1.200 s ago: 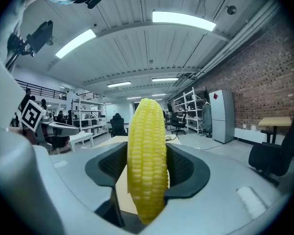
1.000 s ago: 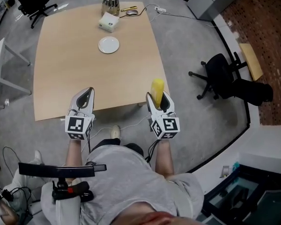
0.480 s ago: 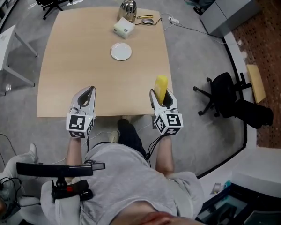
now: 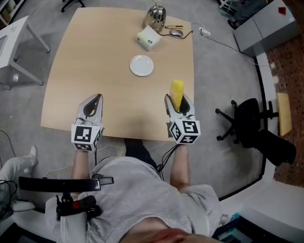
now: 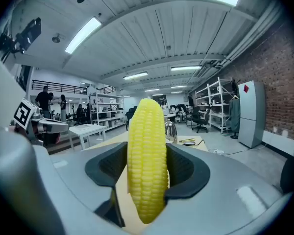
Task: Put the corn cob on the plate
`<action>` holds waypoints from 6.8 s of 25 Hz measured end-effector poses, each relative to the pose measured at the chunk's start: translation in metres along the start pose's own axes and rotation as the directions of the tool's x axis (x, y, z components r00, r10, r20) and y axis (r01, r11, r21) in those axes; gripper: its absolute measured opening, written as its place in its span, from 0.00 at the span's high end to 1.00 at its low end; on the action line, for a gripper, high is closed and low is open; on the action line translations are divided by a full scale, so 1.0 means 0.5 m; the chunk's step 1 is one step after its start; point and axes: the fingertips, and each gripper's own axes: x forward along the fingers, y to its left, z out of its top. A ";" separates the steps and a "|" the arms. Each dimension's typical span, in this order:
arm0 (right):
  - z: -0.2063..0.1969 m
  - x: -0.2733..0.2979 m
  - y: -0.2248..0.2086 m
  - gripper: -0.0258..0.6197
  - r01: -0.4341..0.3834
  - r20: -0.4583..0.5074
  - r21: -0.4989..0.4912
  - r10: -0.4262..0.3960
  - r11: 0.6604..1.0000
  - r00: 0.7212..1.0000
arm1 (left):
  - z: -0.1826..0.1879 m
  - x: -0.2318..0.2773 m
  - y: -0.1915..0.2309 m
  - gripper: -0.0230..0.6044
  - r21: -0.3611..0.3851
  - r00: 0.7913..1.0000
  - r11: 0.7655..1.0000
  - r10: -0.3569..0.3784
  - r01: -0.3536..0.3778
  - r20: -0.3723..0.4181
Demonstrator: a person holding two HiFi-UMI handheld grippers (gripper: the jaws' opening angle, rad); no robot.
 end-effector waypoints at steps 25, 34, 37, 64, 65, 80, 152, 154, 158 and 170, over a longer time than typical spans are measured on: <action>-0.192 0.468 -0.034 0.58 -0.186 -0.322 -0.050 0.160 0.981 0.933 | -0.111 0.072 0.104 0.93 -0.086 0.977 0.984 0.138 -0.154 -0.165; -0.290 0.576 -0.033 0.58 -0.229 -0.459 -0.058 0.178 0.972 0.870 | -0.126 0.057 0.131 0.93 -0.096 0.965 0.974 0.183 -0.204 -0.190; -0.319 0.602 -0.037 0.58 -0.234 -0.498 -0.075 0.166 0.969 0.851 | -0.133 0.054 0.136 0.93 -0.102 0.962 0.972 0.191 -0.214 -0.196; -0.425 0.671 -0.021 0.58 -0.274 -0.642 -0.165 0.108 0.948 0.759 | -0.162 0.041 0.153 0.93 -0.148 0.955 0.960 0.204 -0.239 -0.214; -0.425 0.671 -0.021 0.58 -0.274 -0.642 -0.165 0.107 0.948 0.759 | -0.162 0.042 0.153 0.93 -0.149 0.955 0.960 0.203 -0.238 -0.215; -0.418 0.668 -0.028 0.54 -0.246 -0.627 -0.169 0.089 0.954 0.774 | -0.150 0.043 0.149 0.93 -0.150 0.960 0.961 0.200 -0.231 -0.195; -0.059 0.171 -0.018 0.47 -0.049 -0.088 0.066 0.055 0.997 0.995 | -0.018 0.028 -0.042 0.93 -0.062 0.999 0.998 -0.024 0.022 -0.029; -0.055 0.147 -0.021 0.47 -0.046 -0.076 0.080 0.052 0.996 0.996 | -0.015 0.024 -0.054 0.93 -0.061 0.999 0.998 -0.034 0.033 -0.026; -0.049 0.101 -0.017 0.48 -0.044 -0.058 0.094 0.050 0.995 0.997 | -0.007 0.021 -0.074 0.93 -0.054 0.998 0.997 -0.058 0.056 -0.022; -0.020 0.014 0.010 0.54 -0.029 0.013 0.078 0.028 0.997 1.000 | 0.004 0.031 -0.105 0.93 -0.035 0.994 0.993 -0.111 0.111 -0.005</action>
